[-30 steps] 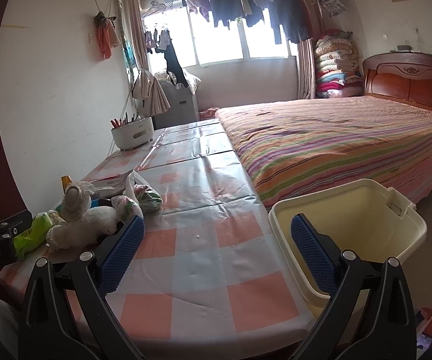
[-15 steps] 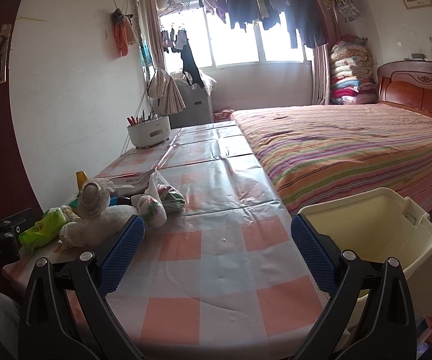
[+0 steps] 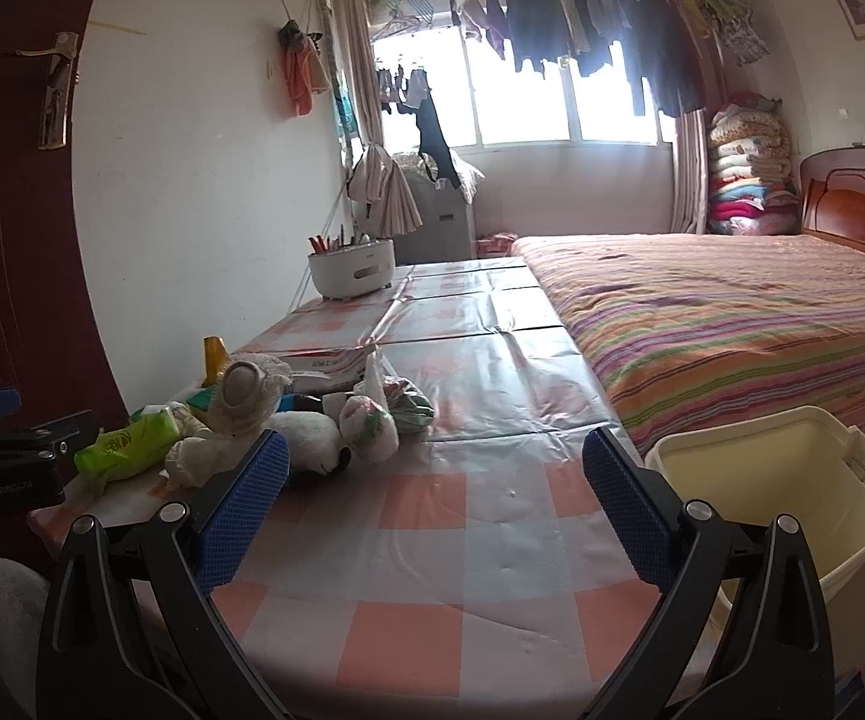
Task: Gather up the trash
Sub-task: 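Move both tools toward the cluttered items on the checked table, then grasp the beige lace-trimmed hat with the right tool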
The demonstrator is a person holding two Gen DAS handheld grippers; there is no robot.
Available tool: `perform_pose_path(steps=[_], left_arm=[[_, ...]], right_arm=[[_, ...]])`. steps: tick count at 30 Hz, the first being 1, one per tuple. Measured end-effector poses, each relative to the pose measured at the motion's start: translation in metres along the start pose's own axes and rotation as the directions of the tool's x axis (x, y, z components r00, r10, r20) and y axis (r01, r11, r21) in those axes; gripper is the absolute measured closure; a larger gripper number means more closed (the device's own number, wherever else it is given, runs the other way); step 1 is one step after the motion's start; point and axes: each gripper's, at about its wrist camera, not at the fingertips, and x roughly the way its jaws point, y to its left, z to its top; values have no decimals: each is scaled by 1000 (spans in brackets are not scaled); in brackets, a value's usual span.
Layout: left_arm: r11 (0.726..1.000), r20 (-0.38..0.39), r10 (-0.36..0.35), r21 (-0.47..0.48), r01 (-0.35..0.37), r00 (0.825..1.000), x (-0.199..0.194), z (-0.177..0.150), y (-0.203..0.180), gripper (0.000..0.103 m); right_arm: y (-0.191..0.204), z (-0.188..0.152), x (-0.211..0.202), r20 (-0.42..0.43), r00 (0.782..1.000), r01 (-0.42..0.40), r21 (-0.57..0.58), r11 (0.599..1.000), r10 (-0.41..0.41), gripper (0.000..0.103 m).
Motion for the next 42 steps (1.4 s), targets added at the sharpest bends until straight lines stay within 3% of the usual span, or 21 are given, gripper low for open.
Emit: perform_pose_path(steps=[4, 8, 13, 16, 21, 35, 39, 42], left_arm=[[1000, 5, 2, -27, -2, 1000, -3, -4, 19, 9], [999, -3, 3, -49, -3, 1000, -3, -10, 38, 9], [998, -13, -1, -66, 0, 1000, -3, -15, 51, 9], [997, -12, -3, -75, 2, 1000, -3, -15, 56, 9], [996, -15, -4, -85, 2, 1000, -3, -16, 62, 9], [994, -48, -11, -108, 6, 999, 11, -19, 73, 9], [994, -72, -15, -113, 7, 997, 18, -18, 73, 9], [993, -69, -23, -117, 15, 997, 20, -16, 72, 9]], right_arm=[[17, 7, 5, -9, 997, -81, -81, 993, 80, 6], [38, 15, 13, -42, 978, -207, -148, 967, 203, 6], [72, 30, 31, -91, 959, -284, -245, 927, 270, 7], [93, 36, 47, -127, 954, -297, -287, 911, 271, 7], [109, 45, 87, -204, 943, -312, -262, 913, 263, 7], [136, 51, 176, -361, 923, -245, -296, 923, 129, 9], [142, 42, 197, -419, 903, -238, -315, 919, 91, 36], [144, 35, 206, -457, 884, -257, -290, 922, 102, 47]])
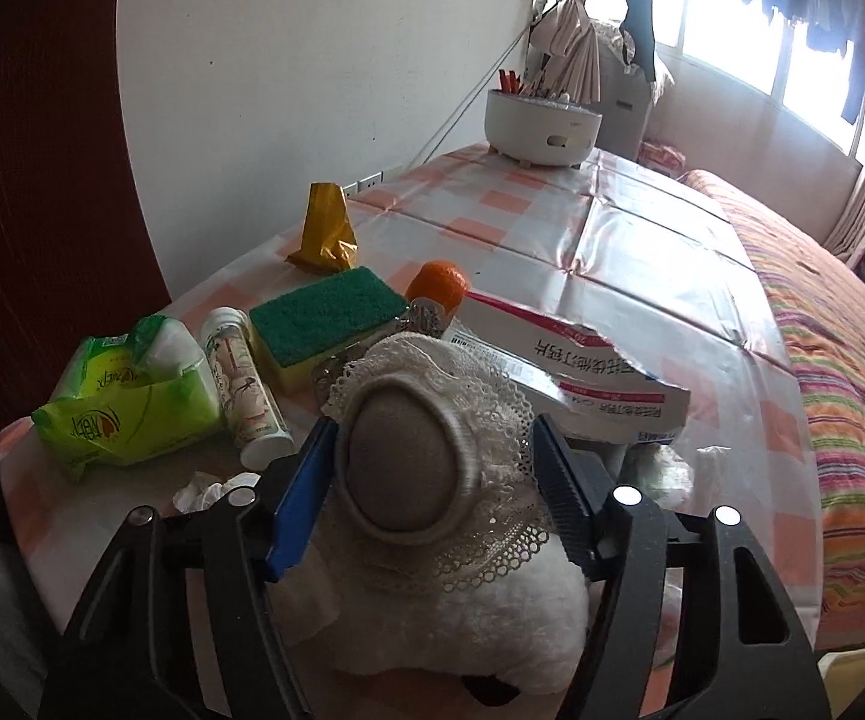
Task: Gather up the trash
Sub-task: 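Grasp the beige lace-trimmed hat with the right tool, then grasp the white tissue with the left tool while the right tool holds the hat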
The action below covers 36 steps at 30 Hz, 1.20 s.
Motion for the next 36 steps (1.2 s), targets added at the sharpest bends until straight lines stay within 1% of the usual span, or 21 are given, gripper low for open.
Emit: perform_pose_path(steps=[1, 4, 6, 9, 10, 13, 16, 18, 19, 21, 23, 24, 26, 27, 28, 29, 30, 31, 33, 34, 36], left_arm=[[1000, 1, 0, 2, 0, 1000, 1, 0, -1, 9], [1000, -3, -7, 4, 7, 1000, 2, 2, -4, 9], [1000, 1, -11, 11, 11, 1000, 2, 4, -7, 9], [1000, 22, -12, 22, 11, 1000, -3, 7, -14, 9], [999, 36, -19, 29, 18, 999, -7, 9, -16, 9], [999, 87, -9, 53, 5, 996, -17, 13, -27, 9], [998, 119, -14, 70, 5, 993, -23, 16, -33, 9], [996, 125, -54, 73, 45, 991, -25, 17, -31, 9], [993, 119, -95, 85, 86, 988, -24, 18, -28, 9], [980, 99, -176, 113, 165, 979, -17, 22, -22, 9], [962, 83, -242, 152, 228, 967, -11, 24, -21, 9], [949, 71, -275, 180, 258, 959, -8, 25, -23, 9], [914, 33, -348, 233, 331, 937, 1, 27, -31, 9], [888, 0, -389, 265, 375, 921, 5, 27, -38, 9], [851, -37, -438, 307, 427, 898, 9, 27, -46, 9], [825, -52, -463, 339, 452, 885, 13, 27, -52, 9], [810, -64, -468, 368, 457, 881, 19, 28, -58, 9], [784, -96, -479, 401, 475, 872, 27, 29, -64, 9], [728, -171, -511, 435, 530, 842, 43, 31, -75, 9], [709, -195, -514, 452, 542, 835, 49, 31, -79, 11], [645, -245, -531, 503, 575, 811, 60, 31, -85, 12]], right_arm=[[1, -1, 3, -11, 1000, -10, 3, 1000, 10, 56], [-2, -6, -2, 20, 1000, -22, 32, 999, 21, 59], [-7, -12, -11, 50, 998, -37, 59, 998, 34, 60], [-16, -21, -38, 122, 992, -51, 108, 993, 38, 60], [-21, -23, -49, 151, 987, -67, 129, 989, 47, 60], [-39, -36, -82, 235, 969, -125, 205, 971, 75, 60], [-54, -53, -109, 287, 956, -131, 248, 960, 57, 60], [-61, -66, -120, 301, 952, -135, 271, 953, 49, 60], [-64, -73, -125, 304, 951, -136, 285, 949, 45, 60], [-72, -85, -130, 306, 951, -136, 309, 941, 37, 60], [-78, -91, -132, 306, 951, -136, 326, 935, 32, 60], [-80, -94, -133, 308, 951, -138, 332, 933, 31, 60], [-85, -99, -136, 314, 949, -141, 339, 930, 30, 60], [-87, -100, -138, 318, 948, -142, 340, 930, 29, 60], [-88, -101, -140, 321, 947, -143, 340, 930, 28, 60], [-89, -101, -142, 324, 946, -144, 339, 930, 28, 60], [-91, -103, -143, 328, 944, -147, 341, 929, 29, 60], [-93, -104, -145, 331, 943, -150, 343, 927, 30, 60], [-95, -107, -148, 335, 942, -154, 347, 925, 31, 60], [-96, -108, -149, 338, 941, -155, 350, 924, 29, 60], [-100, -111, -152, 345, 938, -162, 359, 919, 30, 60]])
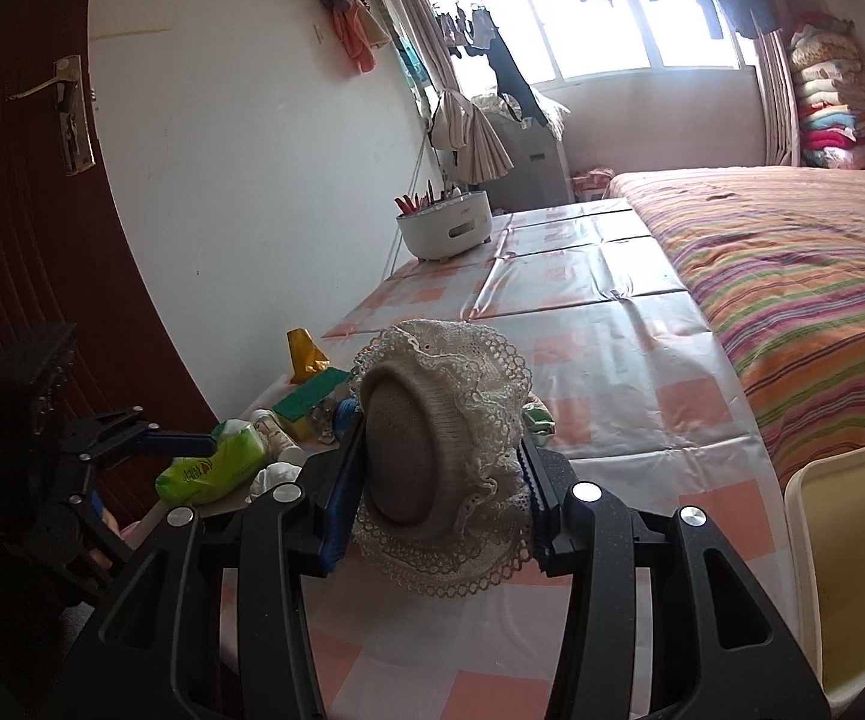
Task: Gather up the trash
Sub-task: 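Grasp the white tissue with the left tool while the right tool holds the hat, then carry tissue and hat over the cream bin and open both tools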
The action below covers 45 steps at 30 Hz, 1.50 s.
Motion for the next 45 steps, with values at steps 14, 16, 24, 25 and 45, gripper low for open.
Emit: perform_pose_path(steps=[14, 16, 24, 25, 45], left_arm=[[980, -263, -65, 167, 112, 962, 81, 2, 20, 38], [985, -263, -75, 130, 113, 962, 83, 2, 27, 45], [998, -244, -52, 30, 61, 968, 79, 7, 45, 79], [998, -238, -48, 20, 54, 970, 78, 7, 45, 80], [996, 181, -7, -87, 23, 983, -31, 59, -47, 87]], right_arm=[[-19, 2, -16, 32, 999, -18, 47, 999, 17, 59], [-19, 2, -19, 35, 999, -20, 51, 999, 18, 59], [-22, 3, -28, 61, 998, -19, 55, 998, 16, 59], [-22, 3, -30, 65, 998, -19, 56, 998, 15, 59], [-73, -7, -78, 152, 966, 192, 119, 974, -209, 59]])
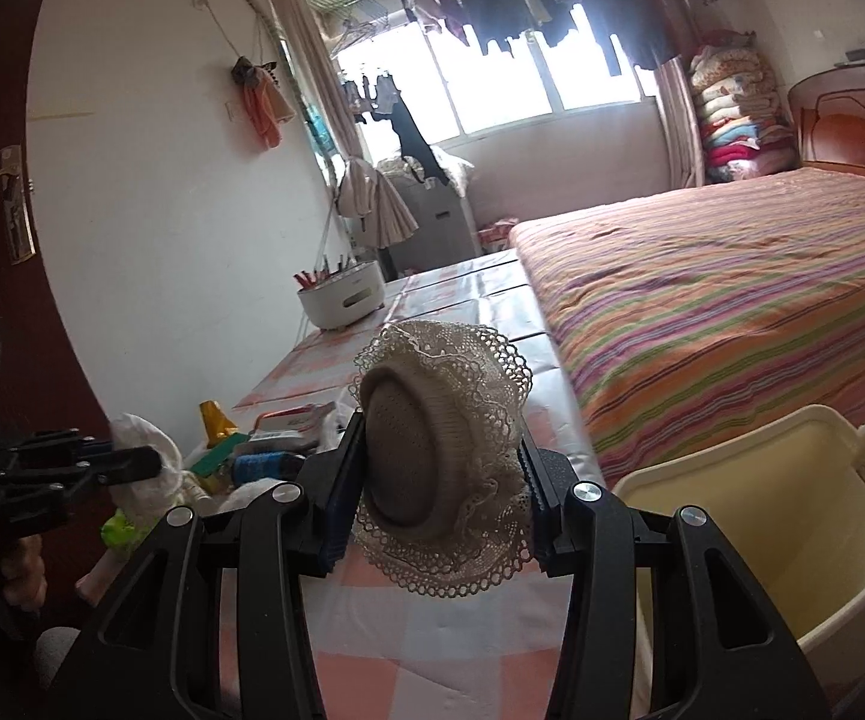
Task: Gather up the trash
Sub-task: 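Carry tissue and hat over the cream bin and open both tools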
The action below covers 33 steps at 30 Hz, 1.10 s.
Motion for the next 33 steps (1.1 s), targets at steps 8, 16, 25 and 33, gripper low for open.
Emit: perform_pose_path(steps=[8, 16, 25, 33], left_arm=[[985, 84, -170, 6, 170, 982, 9, 35, -71, 87], [967, 70, -254, 52, 251, 965, 27, 59, -123, 87], [948, 51, -310, 95, 305, 949, 46, 76, -158, 87], [939, -10, -328, 105, 327, 945, 88, 83, -183, 87]], right_arm=[[-51, 3, -19, 30, 974, 222, 52, 974, -224, 59], [-100, 3, -21, -40, 940, 341, 181, 923, -339, 56], [-121, 2, -44, 15, 947, 301, 314, 900, -322, 26], [-140, 7, -93, 189, 895, 292, 435, 852, -404, 26]])
